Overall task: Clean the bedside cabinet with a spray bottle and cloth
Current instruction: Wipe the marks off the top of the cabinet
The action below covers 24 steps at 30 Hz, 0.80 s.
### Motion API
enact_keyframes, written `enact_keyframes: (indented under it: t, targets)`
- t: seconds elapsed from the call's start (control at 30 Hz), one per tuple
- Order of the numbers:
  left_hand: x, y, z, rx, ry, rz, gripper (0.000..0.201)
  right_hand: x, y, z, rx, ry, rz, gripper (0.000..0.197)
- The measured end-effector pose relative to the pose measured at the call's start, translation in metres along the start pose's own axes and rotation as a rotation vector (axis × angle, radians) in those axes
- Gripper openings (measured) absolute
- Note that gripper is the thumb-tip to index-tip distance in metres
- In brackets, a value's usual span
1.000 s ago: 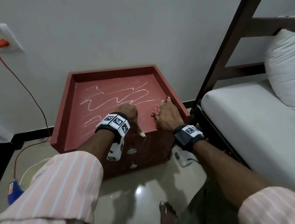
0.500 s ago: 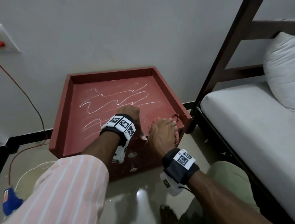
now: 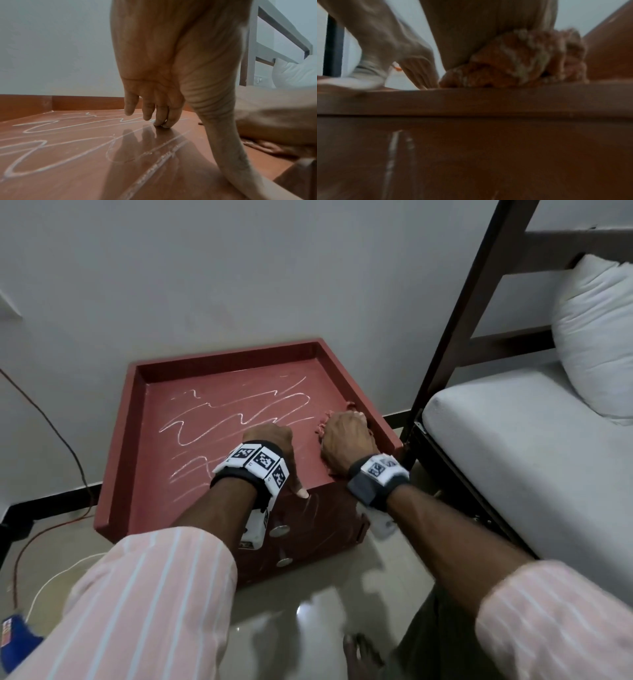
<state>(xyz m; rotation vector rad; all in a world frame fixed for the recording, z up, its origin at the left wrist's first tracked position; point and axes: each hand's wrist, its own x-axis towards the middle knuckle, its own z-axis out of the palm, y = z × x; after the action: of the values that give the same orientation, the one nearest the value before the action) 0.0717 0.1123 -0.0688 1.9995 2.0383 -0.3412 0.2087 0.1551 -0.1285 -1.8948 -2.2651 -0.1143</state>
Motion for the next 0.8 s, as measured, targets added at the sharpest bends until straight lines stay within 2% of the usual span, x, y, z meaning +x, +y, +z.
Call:
enact_keyframes:
  t: [0.13,0.2,0.23,0.33,0.4,0.5,0.57,0.6,0.67,0.73,0.8]
  targets:
    - [0.002,-0.005,0.004,-0.021,-0.007,-0.010,0.097,-0.058,-0.003,0.002,0.115,0.071,0.246,0.027]
    - [0.002,-0.005,0.007,-0.053,0.002,-0.006,0.094,-0.077,-0.010,-0.001,0.149,0.091,0.289,0.029]
    - [0.003,-0.005,0.008,-0.068,0.014,-0.006,0.089,-0.082,-0.017,-0.003,0.178,0.095,0.232,0.026]
    - [0.002,-0.006,0.009,-0.110,0.056,-0.005,0.066,-0.078,-0.036,0.004,0.332,0.080,-0.091,0.016]
    - [-0.001,-0.008,0.011,-0.148,0.041,-0.008,0.083,-0.054,-0.030,0.000,0.378,0.051,-0.156,0.022]
    - [-0.008,-0.009,0.011,-0.189,0.033,-0.015,0.109,-0.008,-0.004,-0.015,0.430,0.053,-0.015,0.020]
    - [-0.008,-0.008,0.010,-0.195,0.022,-0.023,0.111,0.002,0.005,-0.017,0.342,0.126,0.172,0.040]
    - [-0.008,-0.007,0.009,-0.182,0.016,-0.026,0.105,0.000,-0.001,-0.016,0.306,0.110,0.193,0.049]
    - [-0.003,-0.006,0.007,-0.157,0.028,-0.017,0.086,-0.014,-0.020,-0.009,0.301,0.015,0.026,0.046]
    - [0.004,-0.007,0.008,-0.123,0.071,-0.002,0.062,-0.031,-0.027,0.003,0.420,-0.102,-0.184,0.039]
    - [0.009,-0.007,0.009,-0.092,0.101,0.001,0.056,-0.038,-0.011,0.007,0.438,-0.147,-0.321,0.037]
